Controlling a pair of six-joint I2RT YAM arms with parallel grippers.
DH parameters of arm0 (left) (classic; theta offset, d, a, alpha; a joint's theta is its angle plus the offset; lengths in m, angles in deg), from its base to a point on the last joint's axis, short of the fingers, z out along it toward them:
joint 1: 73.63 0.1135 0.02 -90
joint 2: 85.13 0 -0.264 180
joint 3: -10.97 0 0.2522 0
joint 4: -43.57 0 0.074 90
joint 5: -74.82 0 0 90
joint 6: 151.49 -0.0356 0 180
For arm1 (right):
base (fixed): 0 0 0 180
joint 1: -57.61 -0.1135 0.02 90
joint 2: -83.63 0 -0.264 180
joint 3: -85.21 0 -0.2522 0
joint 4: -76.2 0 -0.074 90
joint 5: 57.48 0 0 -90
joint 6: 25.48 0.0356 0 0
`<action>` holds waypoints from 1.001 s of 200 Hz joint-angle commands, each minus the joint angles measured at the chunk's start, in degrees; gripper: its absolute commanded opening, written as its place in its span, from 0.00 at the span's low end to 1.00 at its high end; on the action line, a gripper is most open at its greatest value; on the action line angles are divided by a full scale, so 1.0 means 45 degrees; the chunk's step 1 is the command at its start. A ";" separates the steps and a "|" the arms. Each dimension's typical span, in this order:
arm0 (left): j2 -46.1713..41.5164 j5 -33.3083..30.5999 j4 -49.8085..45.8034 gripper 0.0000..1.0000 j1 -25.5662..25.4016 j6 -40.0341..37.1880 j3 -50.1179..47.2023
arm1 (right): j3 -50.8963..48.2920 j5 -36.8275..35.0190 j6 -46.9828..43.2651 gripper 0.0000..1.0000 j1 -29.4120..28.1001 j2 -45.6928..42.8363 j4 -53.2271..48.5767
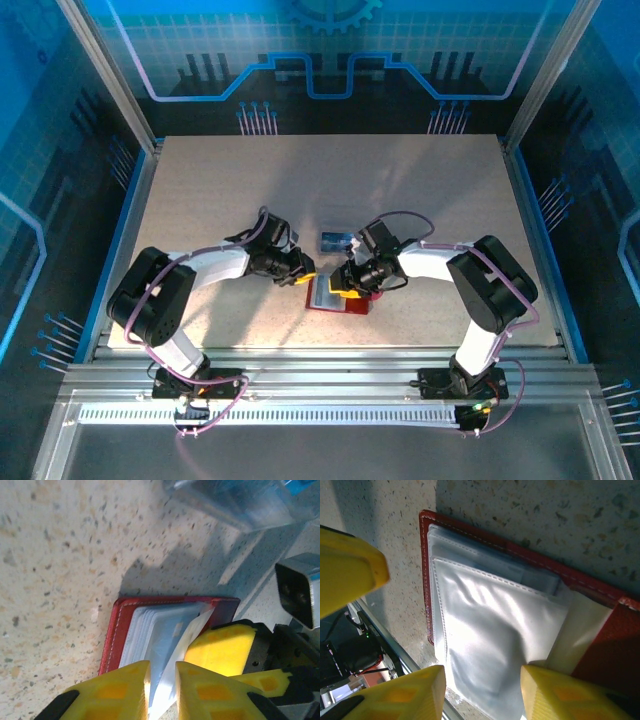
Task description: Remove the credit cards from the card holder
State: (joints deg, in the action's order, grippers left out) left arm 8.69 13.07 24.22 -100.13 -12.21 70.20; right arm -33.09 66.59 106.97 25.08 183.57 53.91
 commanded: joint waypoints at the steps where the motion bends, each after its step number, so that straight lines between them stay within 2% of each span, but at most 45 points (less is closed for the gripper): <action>1: 0.0005 0.0760 0.1080 0.24 -0.0219 0.0727 -0.0513 | -0.0267 -0.0001 -0.0021 0.45 0.0162 -0.0146 -0.0216; 38: 0.0249 0.1145 0.1821 0.23 -0.0401 0.1119 -0.0772 | -0.0251 0.0007 -0.0021 0.45 0.0169 -0.0141 -0.0215; 200: 0.1182 0.1381 0.2218 0.20 -0.0981 0.1534 -0.0400 | -0.0250 0.0195 0.0172 0.45 0.0160 -0.0363 -0.0021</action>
State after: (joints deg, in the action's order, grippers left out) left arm 13.21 17.29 34.12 -103.61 -6.05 67.43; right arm -33.35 67.11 107.02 25.43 183.35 54.00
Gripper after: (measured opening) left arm 0.199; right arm 0.447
